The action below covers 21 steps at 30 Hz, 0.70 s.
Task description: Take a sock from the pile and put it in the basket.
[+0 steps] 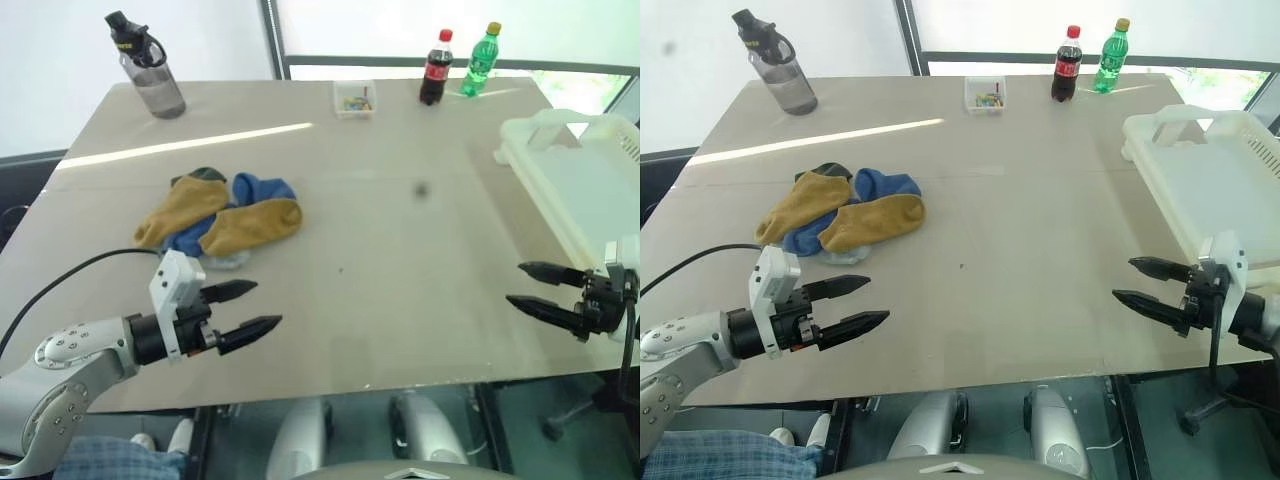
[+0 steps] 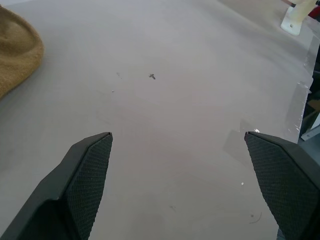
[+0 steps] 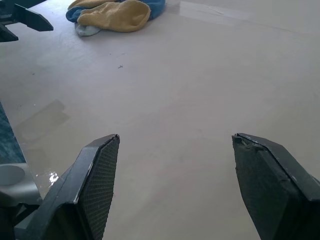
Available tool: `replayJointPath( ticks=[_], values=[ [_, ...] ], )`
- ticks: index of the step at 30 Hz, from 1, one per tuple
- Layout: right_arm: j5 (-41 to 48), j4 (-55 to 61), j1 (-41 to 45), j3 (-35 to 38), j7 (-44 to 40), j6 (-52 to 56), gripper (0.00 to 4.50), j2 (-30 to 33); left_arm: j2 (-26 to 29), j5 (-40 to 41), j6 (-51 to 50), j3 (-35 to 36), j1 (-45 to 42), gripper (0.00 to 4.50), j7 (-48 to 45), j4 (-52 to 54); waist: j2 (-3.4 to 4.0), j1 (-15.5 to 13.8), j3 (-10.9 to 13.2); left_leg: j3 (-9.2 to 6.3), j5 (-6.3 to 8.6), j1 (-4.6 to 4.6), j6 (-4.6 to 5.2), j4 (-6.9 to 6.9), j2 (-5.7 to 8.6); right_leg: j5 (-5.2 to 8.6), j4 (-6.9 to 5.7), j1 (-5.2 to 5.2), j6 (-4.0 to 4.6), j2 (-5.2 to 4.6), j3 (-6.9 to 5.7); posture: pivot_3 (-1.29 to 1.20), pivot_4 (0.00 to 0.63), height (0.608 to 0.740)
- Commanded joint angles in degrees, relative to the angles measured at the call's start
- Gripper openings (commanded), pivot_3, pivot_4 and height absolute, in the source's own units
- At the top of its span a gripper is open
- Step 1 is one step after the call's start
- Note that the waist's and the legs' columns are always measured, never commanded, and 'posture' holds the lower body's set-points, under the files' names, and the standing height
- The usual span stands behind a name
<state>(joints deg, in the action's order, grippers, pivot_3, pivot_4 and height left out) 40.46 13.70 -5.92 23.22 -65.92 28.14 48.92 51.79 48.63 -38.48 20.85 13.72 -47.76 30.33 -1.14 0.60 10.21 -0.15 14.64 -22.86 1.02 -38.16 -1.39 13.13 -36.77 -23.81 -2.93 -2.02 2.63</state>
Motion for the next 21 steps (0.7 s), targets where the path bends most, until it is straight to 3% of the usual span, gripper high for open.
replayJointPath(
  ticks=[1, 9, 21],
  values=[
    [-0.01, 0.28, 1.9, -0.21, -0.75, -0.55, 3.68, 1.03, -0.97, -1.37, 2.39, 2.44, 0.99, 4.49, -0.68, 1.77, 0.0, 0.02, 0.0, 0.0, 0.0, 0.0, 0.0, 0.0, 0.0, 0.0, 0.0, 0.0, 0.0, 0.0, 0.0, 0.0, 0.15, 0.74],
    [0.12, 0.36, 3.56, -0.79, -1.28, 0.42, 3.68, 1.93, -2.74, -4.21, 5.91, 4.29, 1.85, 4.49, -1.53, 1.8, 0.0, -0.05, 0.0, -0.01, 0.0, 0.0, 0.0, -0.04, 0.01, -0.01, -0.04, 0.0, 0.01, 0.02, -0.02, 0.0, 0.15, 0.74],
    [-0.54, 2.59, 2.88, -0.37, -0.68, 0.66, 3.68, 2.0, -1.87, -1.41, 2.29, 6.5, 2.23, 4.49, -4.42, 0.64, 0.0, 0.04, 0.0, 0.0, 0.0, 0.01, 0.0, -0.06, 0.0, -0.01, -0.06, 0.0, 0.01, 0.02, -0.01, 0.0, 0.15, 0.74]
  ],
)
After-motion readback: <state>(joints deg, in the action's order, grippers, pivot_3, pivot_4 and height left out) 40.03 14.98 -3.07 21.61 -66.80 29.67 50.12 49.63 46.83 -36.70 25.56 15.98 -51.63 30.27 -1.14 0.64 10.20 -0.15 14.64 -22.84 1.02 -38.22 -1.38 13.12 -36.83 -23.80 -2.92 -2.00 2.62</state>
